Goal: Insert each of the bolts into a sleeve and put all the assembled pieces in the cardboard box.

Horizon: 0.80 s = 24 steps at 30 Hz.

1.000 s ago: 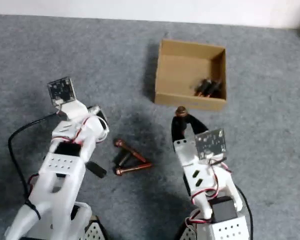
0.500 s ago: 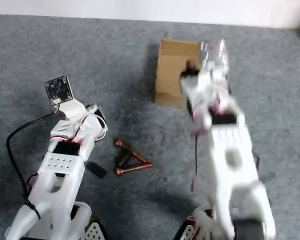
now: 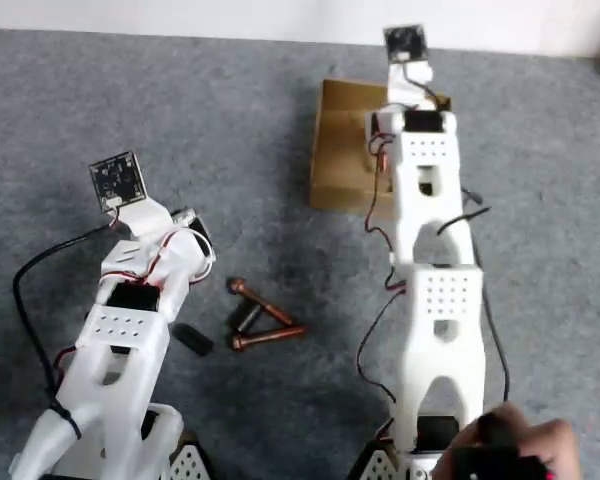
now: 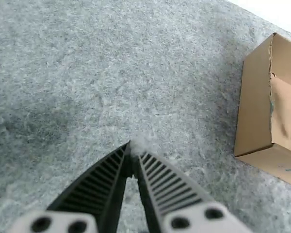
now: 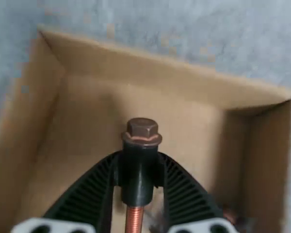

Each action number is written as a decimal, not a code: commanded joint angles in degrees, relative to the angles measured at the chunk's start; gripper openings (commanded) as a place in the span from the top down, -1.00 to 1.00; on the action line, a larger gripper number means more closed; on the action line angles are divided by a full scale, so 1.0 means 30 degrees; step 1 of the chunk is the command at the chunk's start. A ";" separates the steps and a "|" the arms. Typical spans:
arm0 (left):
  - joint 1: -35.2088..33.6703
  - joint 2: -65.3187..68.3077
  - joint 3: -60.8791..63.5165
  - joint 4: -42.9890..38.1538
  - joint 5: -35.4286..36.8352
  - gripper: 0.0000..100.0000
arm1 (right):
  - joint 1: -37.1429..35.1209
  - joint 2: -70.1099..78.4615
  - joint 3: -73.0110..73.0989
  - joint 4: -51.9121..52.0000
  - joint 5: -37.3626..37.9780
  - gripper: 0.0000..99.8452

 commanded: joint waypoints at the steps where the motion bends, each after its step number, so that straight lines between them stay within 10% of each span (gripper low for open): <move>1: 0.0161 -0.0044 -0.0747 -0.0410 0.0059 0.99 | 0.0161 0.3121 -0.7018 0.2154 0.0176 0.99; 13: 0.0308 -0.0044 -0.0718 -0.0410 0.0029 0.99 | 0.0308 0.6813 -1.1971 0.4557 0.0293 0.96; 24: 0.0337 -0.0015 -0.0718 -0.0410 0.0029 0.98 | 0.0484 0.2974 -1.1971 0.6403 0.0205 0.40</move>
